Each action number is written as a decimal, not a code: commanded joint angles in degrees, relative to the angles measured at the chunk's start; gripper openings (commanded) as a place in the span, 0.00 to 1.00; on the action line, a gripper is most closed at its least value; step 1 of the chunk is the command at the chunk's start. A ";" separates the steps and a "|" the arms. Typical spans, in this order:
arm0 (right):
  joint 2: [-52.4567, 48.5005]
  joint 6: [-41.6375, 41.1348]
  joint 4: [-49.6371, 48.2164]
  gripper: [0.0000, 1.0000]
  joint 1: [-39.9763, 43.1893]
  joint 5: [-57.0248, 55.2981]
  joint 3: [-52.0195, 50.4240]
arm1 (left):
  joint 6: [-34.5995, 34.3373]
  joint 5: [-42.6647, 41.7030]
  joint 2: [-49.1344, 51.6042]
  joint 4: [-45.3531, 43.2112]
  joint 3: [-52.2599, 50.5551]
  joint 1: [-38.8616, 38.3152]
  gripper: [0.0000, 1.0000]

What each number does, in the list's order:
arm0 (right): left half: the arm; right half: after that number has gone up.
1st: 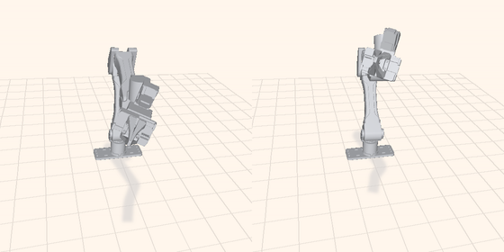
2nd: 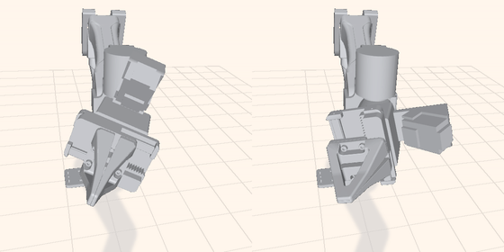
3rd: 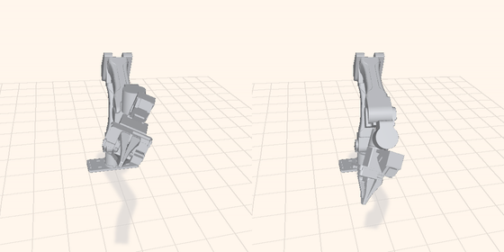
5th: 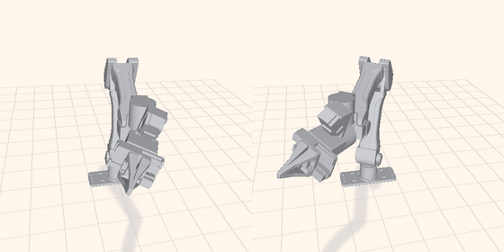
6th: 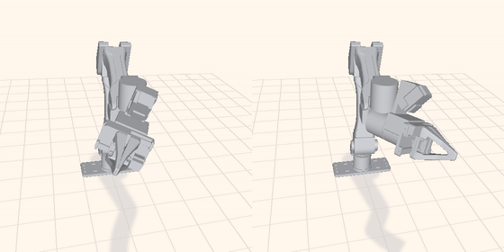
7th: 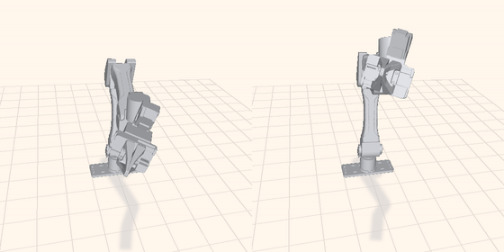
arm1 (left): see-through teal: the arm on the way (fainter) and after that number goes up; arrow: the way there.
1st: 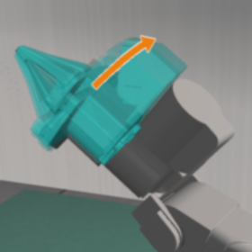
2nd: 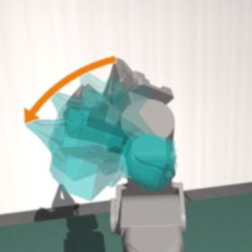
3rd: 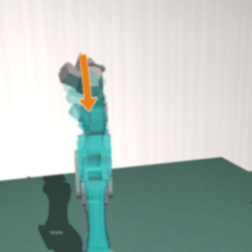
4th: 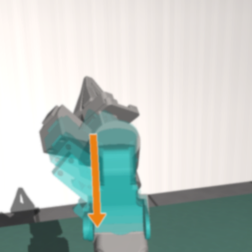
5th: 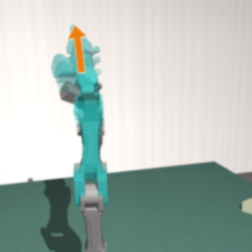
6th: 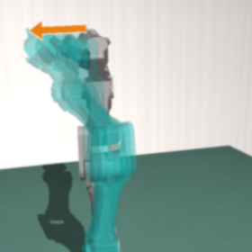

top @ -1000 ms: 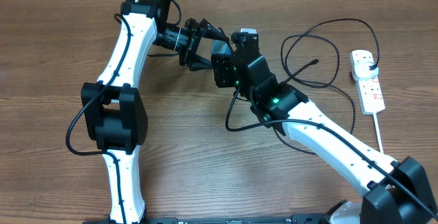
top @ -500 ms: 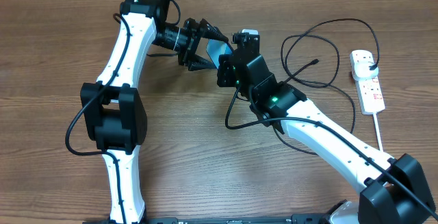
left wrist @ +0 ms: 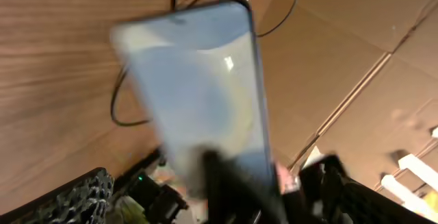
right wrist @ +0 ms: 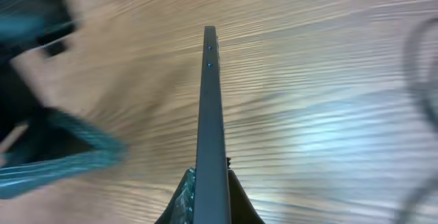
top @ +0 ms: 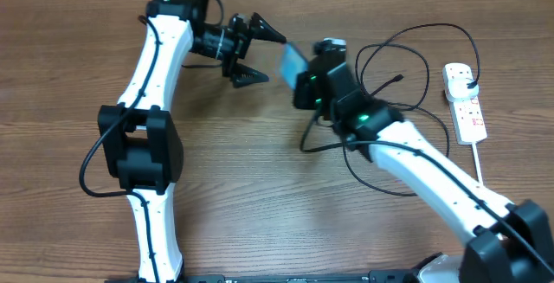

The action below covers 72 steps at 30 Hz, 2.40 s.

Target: Plug charger to phone and switch on socket

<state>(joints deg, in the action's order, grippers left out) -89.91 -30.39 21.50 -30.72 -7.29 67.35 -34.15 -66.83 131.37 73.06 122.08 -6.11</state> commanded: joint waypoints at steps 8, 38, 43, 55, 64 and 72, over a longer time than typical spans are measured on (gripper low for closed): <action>21.16 -4.37 19.08 0.04 17.90 7.93 0.72 | 16.46 26.16 -10.43 17.07 6.32 5.11 1.00; 14.08 -61.83 -45.42 0.04 19.12 45.51 -35.47 | -38.95 18.82 -57.42 -58.36 -74.23 3.39 1.00; 13.31 -66.05 -45.75 0.04 12.02 36.89 -35.47 | -48.92 18.38 -51.45 -70.77 -74.73 -1.88 0.95; 13.31 -69.05 -47.17 0.04 7.56 35.15 -35.47 | -50.75 19.17 -49.37 -73.50 -74.73 -4.55 0.70; 13.31 -71.89 -48.94 0.04 2.71 33.92 -35.47 | -50.75 19.43 -49.37 -73.50 -74.73 -5.18 0.66; 13.31 -72.06 -53.13 0.04 -0.09 33.83 -35.45 | -50.75 19.69 -49.37 -73.50 -74.73 -5.22 0.55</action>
<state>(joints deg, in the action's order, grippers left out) -77.10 -102.17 -30.96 -30.24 26.74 31.68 -84.31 -46.94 81.67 -0.10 47.48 -10.90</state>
